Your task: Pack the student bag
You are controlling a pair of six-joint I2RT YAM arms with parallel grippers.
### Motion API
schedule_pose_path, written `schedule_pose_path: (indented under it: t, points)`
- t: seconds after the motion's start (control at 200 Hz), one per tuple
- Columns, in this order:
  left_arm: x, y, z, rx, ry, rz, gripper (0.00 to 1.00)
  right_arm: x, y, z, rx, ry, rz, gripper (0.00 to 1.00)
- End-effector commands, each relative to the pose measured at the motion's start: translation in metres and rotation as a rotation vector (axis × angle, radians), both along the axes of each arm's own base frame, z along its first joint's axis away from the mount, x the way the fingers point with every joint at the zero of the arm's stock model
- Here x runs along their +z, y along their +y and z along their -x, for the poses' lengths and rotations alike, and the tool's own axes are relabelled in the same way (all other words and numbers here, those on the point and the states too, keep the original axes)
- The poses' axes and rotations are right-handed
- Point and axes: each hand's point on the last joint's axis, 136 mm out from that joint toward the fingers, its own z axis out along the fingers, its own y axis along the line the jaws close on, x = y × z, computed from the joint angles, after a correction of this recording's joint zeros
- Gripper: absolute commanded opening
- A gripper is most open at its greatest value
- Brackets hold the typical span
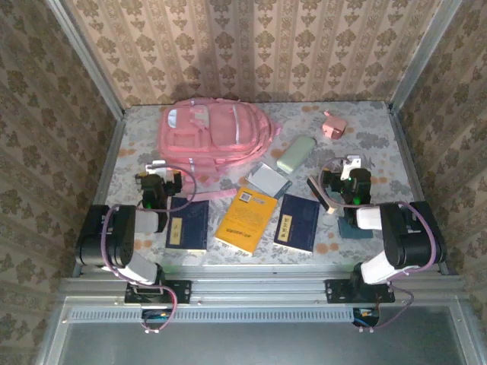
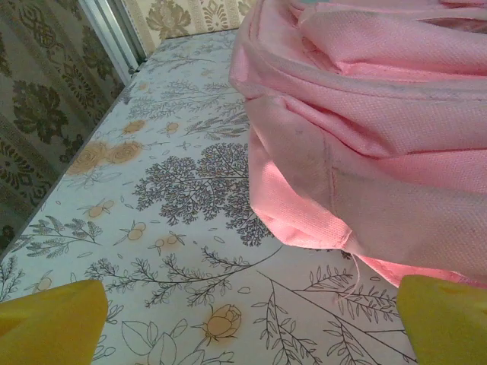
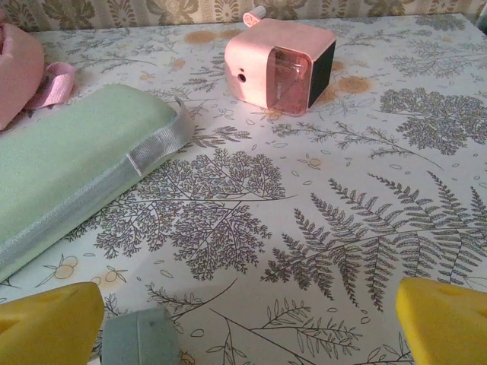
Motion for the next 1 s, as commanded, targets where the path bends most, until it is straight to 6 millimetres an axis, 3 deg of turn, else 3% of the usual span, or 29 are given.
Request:
schedule_pose_path:
  t: [0.0,0.845,0.995]
  points:
    - [0.007,0.001,-0.007,-0.003,-0.022,-0.006,1.0,0.011,0.006,-0.009,0.029,-0.041,0.002,1.0]
    - [0.004,0.001,-0.01,-0.052,0.007,0.05,1.0,0.012,0.006,-0.008,0.033,-0.047,-0.01,1.0]
    - [0.019,0.004,-0.003,-0.014,-0.044,0.019,1.0,0.019,0.002,0.0,0.013,-0.107,-0.015,1.0]
